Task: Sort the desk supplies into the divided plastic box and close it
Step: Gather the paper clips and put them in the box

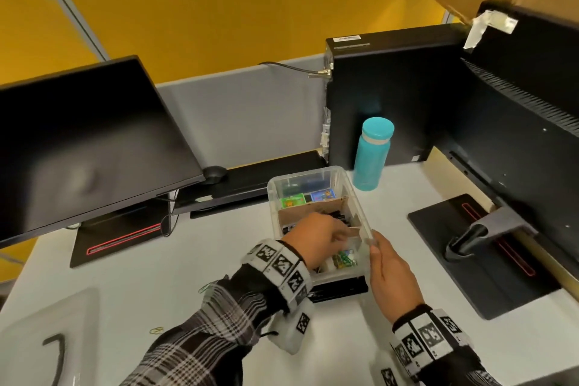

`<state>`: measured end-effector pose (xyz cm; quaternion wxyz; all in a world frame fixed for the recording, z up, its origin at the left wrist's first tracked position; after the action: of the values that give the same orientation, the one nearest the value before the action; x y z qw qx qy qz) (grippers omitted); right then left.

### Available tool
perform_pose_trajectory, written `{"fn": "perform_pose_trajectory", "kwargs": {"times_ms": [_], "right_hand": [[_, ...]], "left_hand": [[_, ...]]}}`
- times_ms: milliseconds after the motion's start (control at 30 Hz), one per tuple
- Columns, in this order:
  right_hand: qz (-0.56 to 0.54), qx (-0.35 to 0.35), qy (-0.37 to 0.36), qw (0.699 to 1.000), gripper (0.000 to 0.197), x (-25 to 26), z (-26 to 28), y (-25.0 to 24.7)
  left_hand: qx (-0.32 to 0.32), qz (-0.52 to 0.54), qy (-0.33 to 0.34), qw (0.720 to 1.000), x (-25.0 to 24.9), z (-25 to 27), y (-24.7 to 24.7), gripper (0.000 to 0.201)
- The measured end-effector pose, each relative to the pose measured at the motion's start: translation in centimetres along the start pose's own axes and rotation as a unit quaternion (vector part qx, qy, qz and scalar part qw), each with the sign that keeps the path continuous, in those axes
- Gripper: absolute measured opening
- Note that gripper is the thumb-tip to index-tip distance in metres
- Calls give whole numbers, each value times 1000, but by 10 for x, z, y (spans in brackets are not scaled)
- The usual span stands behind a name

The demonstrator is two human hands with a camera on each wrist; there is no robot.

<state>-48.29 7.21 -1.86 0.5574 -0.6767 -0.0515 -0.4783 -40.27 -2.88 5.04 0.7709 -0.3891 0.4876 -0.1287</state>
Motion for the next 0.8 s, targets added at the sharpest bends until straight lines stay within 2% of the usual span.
{"fn": "perform_pose_trajectory", "kwargs": {"times_ms": [100, 200, 300, 400, 467, 567, 633, 667, 767, 800], "right_hand": [[37, -96, -44, 994, 44, 26, 12, -20], [63, -137, -161, 975, 47, 83, 36, -22], [66, -112, -305, 944, 38, 147, 68, 3], [47, -24, -415, 908, 34, 192, 96, 53], [66, 53, -400, 912, 35, 196, 95, 99], [164, 184, -281, 927, 52, 163, 76, 178], [276, 269, -202, 900, 72, 132, 72, 219], [322, 291, -184, 882, 80, 123, 73, 232], [371, 312, -199, 852, 109, 115, 87, 256], [371, 315, -212, 848, 111, 114, 92, 261]], "left_hand": [[-85, 32, 0, 996, 24, 40, -37, 24], [-152, 54, -76, 984, 90, 99, -62, 21], [-206, 32, -203, 957, 187, 175, -66, 24], [-207, -36, -293, 933, 256, 247, -52, 37], [-179, -65, -315, 930, 275, 279, -37, 45], [-138, -45, -336, 931, 288, 304, -8, 61], [-109, -14, -355, 928, 296, 308, 13, 68], [-96, -5, -359, 928, 298, 306, 22, 70], [-53, -16, -347, 936, 290, 292, 43, 73], [-37, -22, -333, 942, 284, 286, 50, 75]]}}
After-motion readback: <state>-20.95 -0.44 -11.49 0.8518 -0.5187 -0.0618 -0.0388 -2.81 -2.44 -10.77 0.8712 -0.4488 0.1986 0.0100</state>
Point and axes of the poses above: each hand's wrist, its own z-axis away from the middle knuckle, its own y-axis out of the palm, x = y × z, the point moved 10 cm from there along -z, towards the middle knuckle, and after that the axes turned 8 degrees about z, right-handed, at the moved point
